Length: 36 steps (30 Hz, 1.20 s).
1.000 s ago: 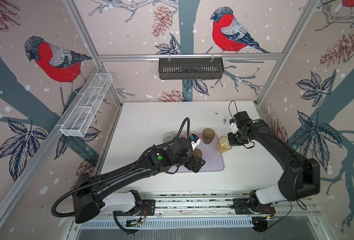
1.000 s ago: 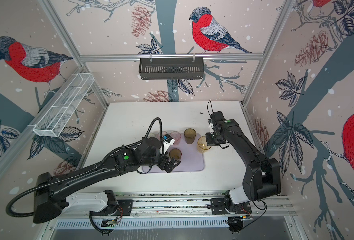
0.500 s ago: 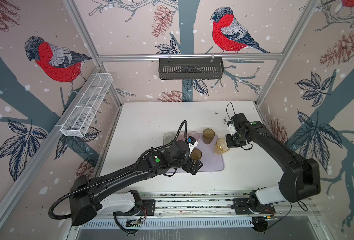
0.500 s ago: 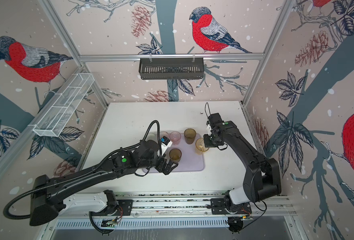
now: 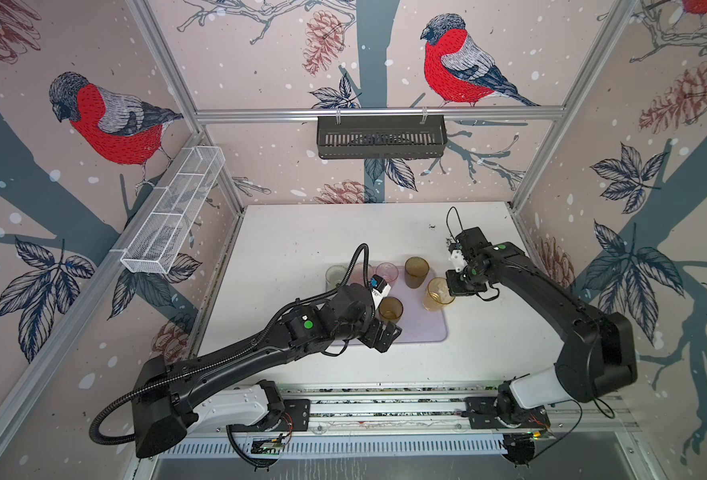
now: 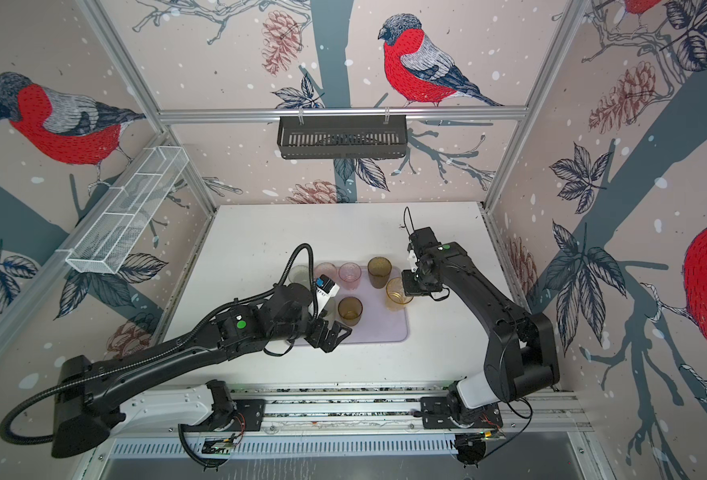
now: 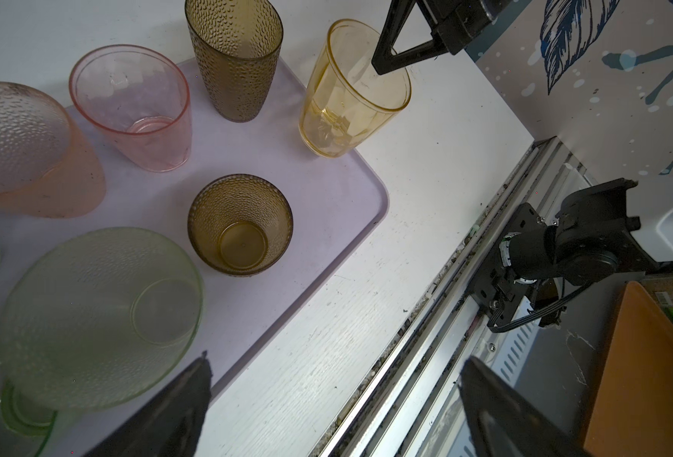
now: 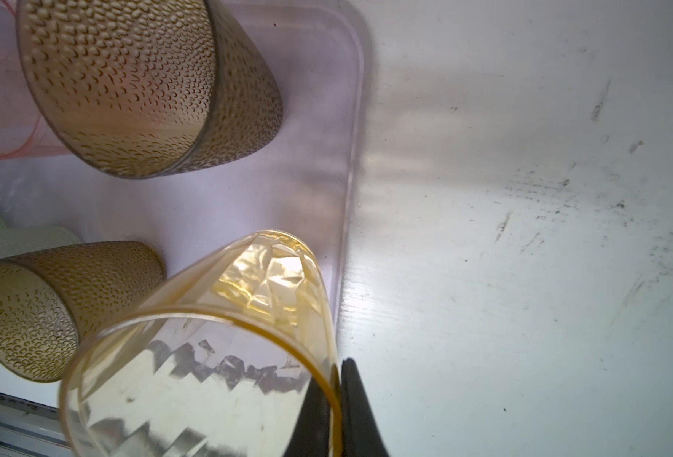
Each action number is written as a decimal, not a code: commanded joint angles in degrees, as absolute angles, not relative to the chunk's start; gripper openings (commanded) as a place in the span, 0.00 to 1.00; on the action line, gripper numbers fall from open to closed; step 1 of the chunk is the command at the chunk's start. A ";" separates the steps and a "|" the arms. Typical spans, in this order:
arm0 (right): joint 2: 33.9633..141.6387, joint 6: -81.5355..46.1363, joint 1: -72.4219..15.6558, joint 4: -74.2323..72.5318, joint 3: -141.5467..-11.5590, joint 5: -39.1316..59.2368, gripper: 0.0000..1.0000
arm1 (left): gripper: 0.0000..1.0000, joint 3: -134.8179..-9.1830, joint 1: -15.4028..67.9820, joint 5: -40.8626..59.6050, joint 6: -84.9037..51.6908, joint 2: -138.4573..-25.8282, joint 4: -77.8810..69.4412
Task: Place the glasses into the tray
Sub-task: 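Lift the yellow cup and carry it onto the tray while the left arm withdraws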
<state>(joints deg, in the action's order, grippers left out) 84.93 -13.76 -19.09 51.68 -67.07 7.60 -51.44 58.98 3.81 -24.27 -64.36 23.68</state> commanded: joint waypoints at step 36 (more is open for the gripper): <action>86.65 -18.65 -27.56 50.14 -65.83 4.22 0.00 | 0.98 -46.06 58.88 -0.78 -30.40 -52.21 28.59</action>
<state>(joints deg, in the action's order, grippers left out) 86.43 -17.91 -27.00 49.34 -65.34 5.54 -46.19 58.98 0.01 -29.76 -52.71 27.88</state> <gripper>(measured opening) 0.077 0.976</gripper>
